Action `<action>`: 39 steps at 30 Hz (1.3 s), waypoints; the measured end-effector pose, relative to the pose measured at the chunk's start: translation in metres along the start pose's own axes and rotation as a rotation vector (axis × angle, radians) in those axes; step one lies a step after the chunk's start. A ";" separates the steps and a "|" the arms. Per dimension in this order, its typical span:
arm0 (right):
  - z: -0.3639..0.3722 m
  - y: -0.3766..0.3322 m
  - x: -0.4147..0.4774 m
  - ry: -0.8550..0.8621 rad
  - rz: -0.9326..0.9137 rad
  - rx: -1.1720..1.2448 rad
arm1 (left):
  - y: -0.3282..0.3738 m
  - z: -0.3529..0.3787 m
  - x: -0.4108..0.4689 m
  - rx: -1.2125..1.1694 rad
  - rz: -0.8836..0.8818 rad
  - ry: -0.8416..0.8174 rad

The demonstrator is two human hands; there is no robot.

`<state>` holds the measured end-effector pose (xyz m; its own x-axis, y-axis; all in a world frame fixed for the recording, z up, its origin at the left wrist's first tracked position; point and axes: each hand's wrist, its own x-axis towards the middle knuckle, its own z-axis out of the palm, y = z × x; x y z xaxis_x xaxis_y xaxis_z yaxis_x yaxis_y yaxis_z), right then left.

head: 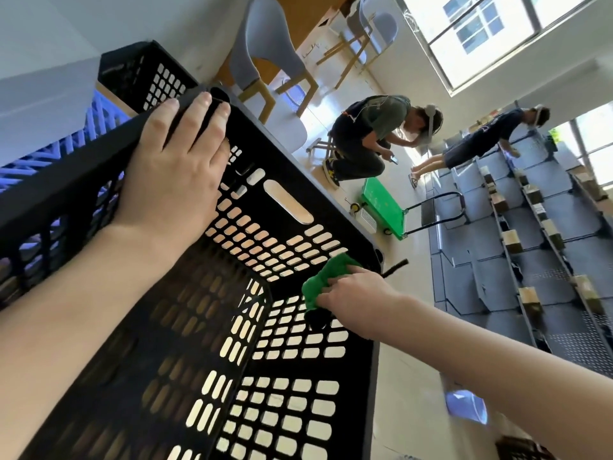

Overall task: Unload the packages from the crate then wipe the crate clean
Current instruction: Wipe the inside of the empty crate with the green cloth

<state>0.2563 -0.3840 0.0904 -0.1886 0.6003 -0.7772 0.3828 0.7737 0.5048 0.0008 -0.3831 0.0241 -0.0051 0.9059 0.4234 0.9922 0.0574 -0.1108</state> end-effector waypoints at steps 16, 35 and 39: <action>0.007 -0.051 0.078 -0.113 -0.100 0.005 | 0.001 0.009 0.001 -0.191 -0.029 0.050; -0.004 -0.082 0.039 -0.094 -0.213 -0.059 | 0.001 0.047 0.009 -0.444 0.038 0.114; 0.003 -0.095 0.064 -0.063 -0.233 -0.026 | 0.000 0.048 0.009 -0.434 0.051 0.114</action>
<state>0.2105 -0.4202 -0.0083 -0.2119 0.3917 -0.8954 0.3119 0.8954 0.3178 -0.0057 -0.3550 -0.0156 0.0351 0.8497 0.5261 0.9513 -0.1898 0.2431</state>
